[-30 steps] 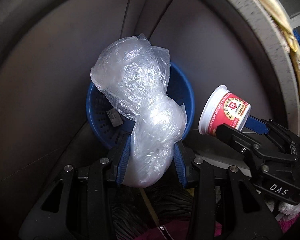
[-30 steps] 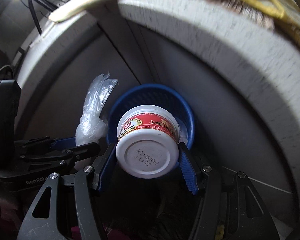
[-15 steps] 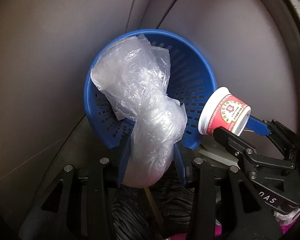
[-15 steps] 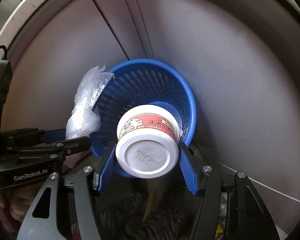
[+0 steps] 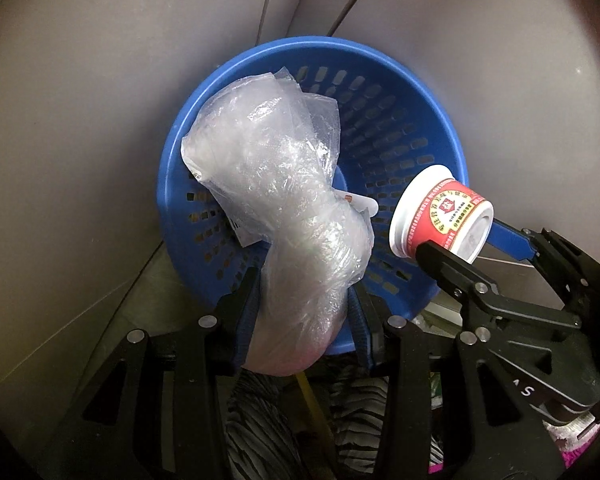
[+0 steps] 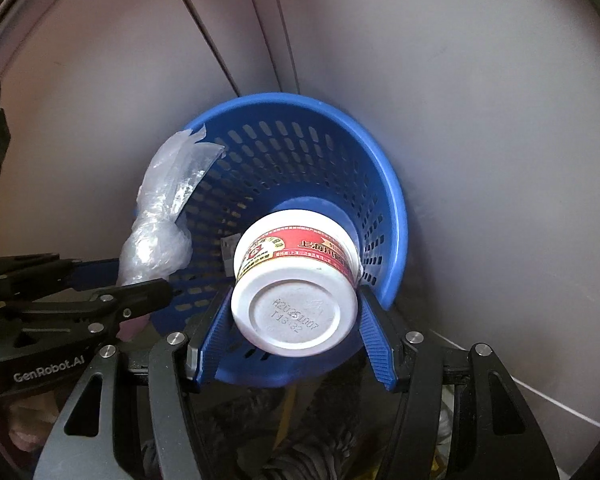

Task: Collect trash
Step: 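Open the left tool to drop the bag while the right tool drops the tub into the basket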

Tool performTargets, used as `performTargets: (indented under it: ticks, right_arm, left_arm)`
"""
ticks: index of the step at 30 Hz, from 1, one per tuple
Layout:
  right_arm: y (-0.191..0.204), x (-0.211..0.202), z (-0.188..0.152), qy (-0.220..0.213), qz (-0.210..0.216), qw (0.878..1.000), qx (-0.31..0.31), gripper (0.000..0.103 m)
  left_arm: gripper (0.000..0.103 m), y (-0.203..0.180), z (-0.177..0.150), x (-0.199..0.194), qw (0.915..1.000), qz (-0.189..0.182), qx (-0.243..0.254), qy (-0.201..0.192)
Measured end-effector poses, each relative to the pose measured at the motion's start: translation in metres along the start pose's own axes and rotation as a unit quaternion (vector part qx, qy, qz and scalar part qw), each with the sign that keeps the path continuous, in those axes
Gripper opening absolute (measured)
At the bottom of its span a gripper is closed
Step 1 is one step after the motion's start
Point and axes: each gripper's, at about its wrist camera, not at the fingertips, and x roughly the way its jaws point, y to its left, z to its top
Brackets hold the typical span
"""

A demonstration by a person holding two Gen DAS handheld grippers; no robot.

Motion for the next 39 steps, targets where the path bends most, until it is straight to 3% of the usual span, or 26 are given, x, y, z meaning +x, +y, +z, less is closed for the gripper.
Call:
performTargets:
  ticks: [6,16,39]
  right_arm:
    - [-0.002,0.011,0.002,0.011,-0.007,1.0,0.001,0.06]
    - [0.003,0.017,0.013,0.02,-0.017,1.0,-0.002,0.06]
    - [0.011,-0.012,0.015,0.015,-0.01,1.0,-0.012,0.062]
  left_arm:
    - [0.042,0.002,0.003,0.001,1.0,0.002,0.002,0.003]
    - [0.054,0.008,0.007,-0.001,0.9999,0.005,-0.01,-0.002]
    - [0.054,0.009,-0.017,-0.032,0.9993,0.023,-0.002,-0.028]
